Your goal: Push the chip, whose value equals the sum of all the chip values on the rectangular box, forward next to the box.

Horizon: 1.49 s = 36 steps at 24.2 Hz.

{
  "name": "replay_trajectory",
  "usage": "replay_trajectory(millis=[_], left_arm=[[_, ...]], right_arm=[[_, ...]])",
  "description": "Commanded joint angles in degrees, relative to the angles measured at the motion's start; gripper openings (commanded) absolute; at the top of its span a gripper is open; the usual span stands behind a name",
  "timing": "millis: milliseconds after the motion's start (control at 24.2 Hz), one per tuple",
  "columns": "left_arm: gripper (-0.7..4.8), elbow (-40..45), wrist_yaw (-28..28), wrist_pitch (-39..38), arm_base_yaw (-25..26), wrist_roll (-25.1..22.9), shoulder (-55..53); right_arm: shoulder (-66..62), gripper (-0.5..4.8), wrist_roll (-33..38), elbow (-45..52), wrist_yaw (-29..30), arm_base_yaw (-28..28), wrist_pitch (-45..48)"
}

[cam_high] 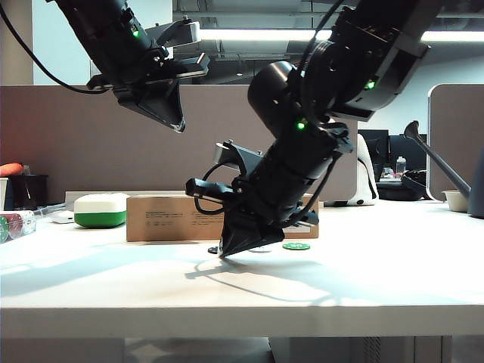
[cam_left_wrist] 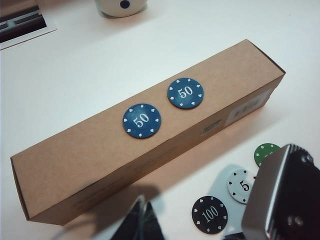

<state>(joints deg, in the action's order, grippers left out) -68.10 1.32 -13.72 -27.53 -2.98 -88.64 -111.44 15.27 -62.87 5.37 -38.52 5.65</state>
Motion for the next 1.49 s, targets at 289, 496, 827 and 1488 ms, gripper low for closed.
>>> replay_trajectory(millis=[289,496,827,1488], left_arm=[[-0.05,-0.37,-0.02,0.7,0.07,0.02,0.37],[-0.05,-0.37,-0.04,0.7,0.07,0.02,0.37],[-0.05,-0.37,-0.04,0.7,0.07,0.02,0.37],[-0.05,-0.37,-0.02,0.7,0.07,0.02,0.39]], right_arm=[[-2.49,-0.04,-2.27,-2.12,-1.9,0.2,-3.1],[-6.56,-0.04,-2.47,-6.69,-2.56,0.35,-5.97],[-8.07,-0.04,-2.47,-7.89,-7.8,0.39,-8.02],[-8.61,-0.04,-2.45,-8.17,-12.07,1.18,-3.41]])
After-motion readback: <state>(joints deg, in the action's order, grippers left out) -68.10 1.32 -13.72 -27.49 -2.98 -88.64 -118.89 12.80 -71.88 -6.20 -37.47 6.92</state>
